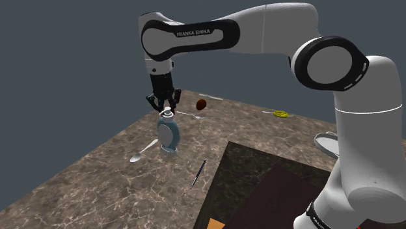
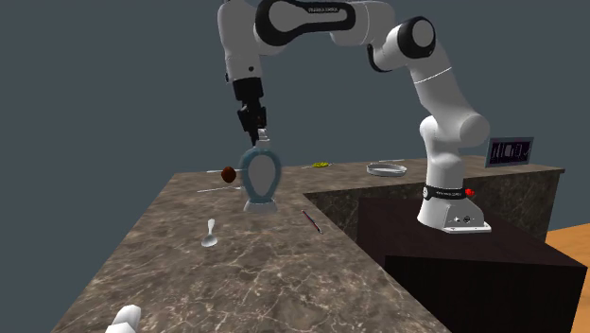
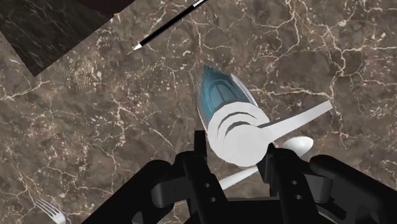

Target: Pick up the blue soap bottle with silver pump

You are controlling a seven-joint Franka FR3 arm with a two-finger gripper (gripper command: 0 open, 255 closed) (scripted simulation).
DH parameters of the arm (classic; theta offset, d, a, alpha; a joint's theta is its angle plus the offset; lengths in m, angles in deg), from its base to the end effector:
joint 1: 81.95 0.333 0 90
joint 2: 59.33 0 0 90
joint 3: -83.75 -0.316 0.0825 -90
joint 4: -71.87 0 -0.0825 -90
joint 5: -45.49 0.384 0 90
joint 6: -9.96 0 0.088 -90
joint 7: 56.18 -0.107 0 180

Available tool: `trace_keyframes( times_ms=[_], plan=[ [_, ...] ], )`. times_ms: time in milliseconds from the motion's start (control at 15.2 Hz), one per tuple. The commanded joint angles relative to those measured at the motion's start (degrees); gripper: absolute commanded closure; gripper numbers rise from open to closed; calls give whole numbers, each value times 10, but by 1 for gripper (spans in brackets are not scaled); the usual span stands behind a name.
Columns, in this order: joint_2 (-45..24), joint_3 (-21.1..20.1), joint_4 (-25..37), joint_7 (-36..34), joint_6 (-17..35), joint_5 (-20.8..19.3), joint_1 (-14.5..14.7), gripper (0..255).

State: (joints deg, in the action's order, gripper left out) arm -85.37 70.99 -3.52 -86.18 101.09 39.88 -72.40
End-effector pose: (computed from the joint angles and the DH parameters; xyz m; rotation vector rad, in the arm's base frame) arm 0.6355 0.2192 0.4699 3.0521 -0.2104 -0.2335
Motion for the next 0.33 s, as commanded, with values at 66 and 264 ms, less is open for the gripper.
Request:
trace_keyframes(
  times_ms=[66,264],
  plan=[
    [-2,0,28,1,-25,0,1,255],
    [-3,0,38,1,-35,0,2,255]
  ],
)
